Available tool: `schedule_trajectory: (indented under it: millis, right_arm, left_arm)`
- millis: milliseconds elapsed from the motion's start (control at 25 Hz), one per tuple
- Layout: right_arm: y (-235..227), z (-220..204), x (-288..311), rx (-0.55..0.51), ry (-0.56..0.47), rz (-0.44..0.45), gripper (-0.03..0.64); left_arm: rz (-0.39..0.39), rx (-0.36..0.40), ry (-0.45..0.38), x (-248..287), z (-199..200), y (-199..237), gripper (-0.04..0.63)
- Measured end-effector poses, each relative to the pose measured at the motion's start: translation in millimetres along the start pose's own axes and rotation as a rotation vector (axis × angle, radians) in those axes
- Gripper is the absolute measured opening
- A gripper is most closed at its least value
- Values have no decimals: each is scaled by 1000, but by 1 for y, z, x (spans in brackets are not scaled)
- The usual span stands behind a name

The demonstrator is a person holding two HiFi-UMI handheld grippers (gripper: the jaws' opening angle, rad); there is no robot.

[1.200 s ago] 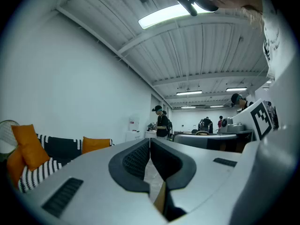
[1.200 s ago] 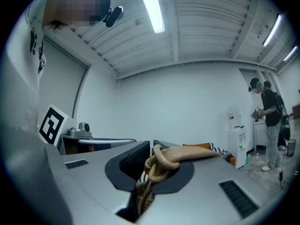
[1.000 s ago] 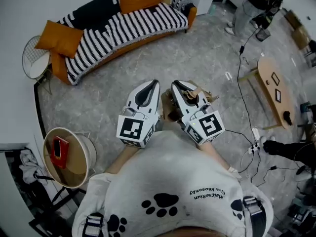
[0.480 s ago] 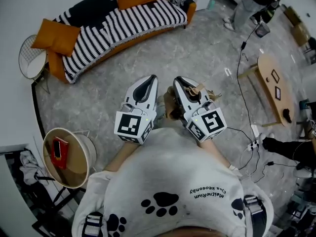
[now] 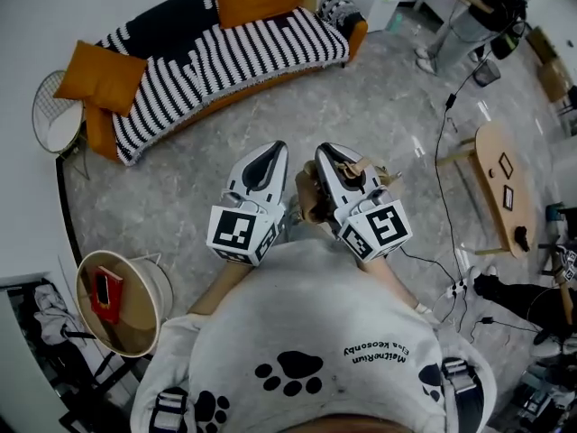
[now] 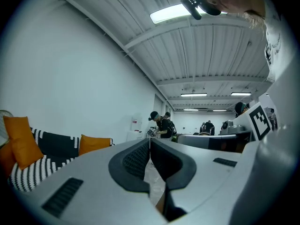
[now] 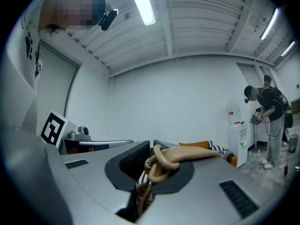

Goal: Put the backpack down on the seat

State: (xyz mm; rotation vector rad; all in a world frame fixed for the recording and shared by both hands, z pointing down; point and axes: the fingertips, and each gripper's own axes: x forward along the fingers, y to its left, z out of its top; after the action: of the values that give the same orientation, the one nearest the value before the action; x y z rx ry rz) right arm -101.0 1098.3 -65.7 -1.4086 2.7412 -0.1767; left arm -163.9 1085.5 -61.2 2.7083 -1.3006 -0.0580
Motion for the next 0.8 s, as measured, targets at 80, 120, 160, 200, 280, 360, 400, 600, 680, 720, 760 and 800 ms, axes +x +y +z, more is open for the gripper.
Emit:
schedule_trajectory:
  millis: [80,120,160,200,280,360,400,600,680,720,760,800]
  right_arm:
    - [-19,5,15,3,0,4,50]
    - [-29,7,23,2,0,8,50]
    - [-39,10,31,0,1,12,51]
    - [-48,12,39,-2,2,16,51]
    - [-68,15,53,-4,4,22,51]
    - [-90,18,66,0,6,27,51]
    - [-101,19,72,4,7,30,51]
    - [-150,25,100,16,7,55,51]
    - [-163,25,108,22,7,63,51]
    - [-169,25,112,25,7,65,49]
    - [-174,25,115,27,8,65,51]
    - [-178,24,118,29,10,64,49]
  left_arm:
    - [2,0,1,24,4,9,20]
    - [4,1,2,37,7,13,20]
    - [6,2,2,49,9,18,20]
    - [9,2,3,61,11,22,20]
    - [14,1,5,84,14,30,20]
    - [20,2,6,108,16,36,20]
    - [23,3,7,120,17,39,20]
    - [51,6,6,174,21,51,20]
    - [58,4,9,190,20,55,20]
    - [59,3,13,196,19,57,20]
    - [59,1,16,201,18,58,20]
    - [58,0,19,205,18,59,20]
